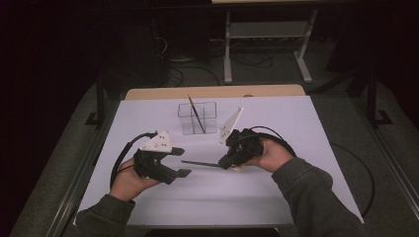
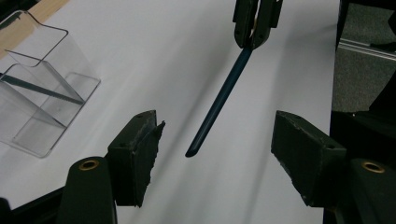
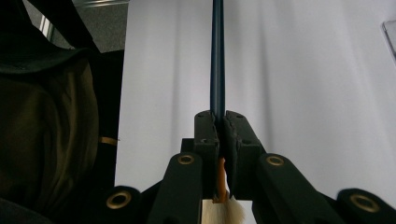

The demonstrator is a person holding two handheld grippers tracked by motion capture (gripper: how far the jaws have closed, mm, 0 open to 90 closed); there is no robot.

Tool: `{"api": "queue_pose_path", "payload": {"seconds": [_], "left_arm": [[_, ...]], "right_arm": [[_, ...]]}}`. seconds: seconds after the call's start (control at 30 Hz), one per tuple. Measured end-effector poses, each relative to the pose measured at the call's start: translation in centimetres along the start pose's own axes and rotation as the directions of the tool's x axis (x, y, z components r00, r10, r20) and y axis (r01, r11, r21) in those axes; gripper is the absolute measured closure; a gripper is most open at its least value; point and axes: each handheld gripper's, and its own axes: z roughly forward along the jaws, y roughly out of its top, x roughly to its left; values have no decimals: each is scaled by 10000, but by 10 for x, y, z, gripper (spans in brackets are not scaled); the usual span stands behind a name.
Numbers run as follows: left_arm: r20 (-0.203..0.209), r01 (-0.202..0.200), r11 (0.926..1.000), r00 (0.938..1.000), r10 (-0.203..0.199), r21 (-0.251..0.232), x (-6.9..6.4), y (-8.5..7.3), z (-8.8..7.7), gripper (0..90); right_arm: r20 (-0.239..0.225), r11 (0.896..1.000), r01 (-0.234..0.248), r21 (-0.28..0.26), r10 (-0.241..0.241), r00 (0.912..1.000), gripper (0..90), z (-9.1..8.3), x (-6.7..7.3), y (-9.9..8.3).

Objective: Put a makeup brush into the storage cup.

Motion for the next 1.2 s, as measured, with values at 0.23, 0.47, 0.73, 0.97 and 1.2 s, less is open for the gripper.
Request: {"api": "queue_pose_path", "payload": {"seconds": [0.23,0.47,0.73,0.97,1.2], "left_arm": [[47,-157,9998,9999,157,84,-2,2,3,318],[275,-405,9990,9988,399,211,-5,5,5,332],[498,-418,9986,9980,401,322,-5,6,10,358],[750,-675,9961,9952,632,561,-5,6,12,425],[1122,-784,9940,9912,696,764,-5,5,16,512]], "right_arm": [[-42,10000,87,21,-87,10000,834,2,1,4],[-122,9996,286,83,-284,9995,834,2,4,11],[-317,9986,519,124,-515,9982,834,6,8,19],[-482,9974,691,190,-681,9965,834,10,11,23],[-611,9961,853,232,-837,9946,834,11,13,25]]}}
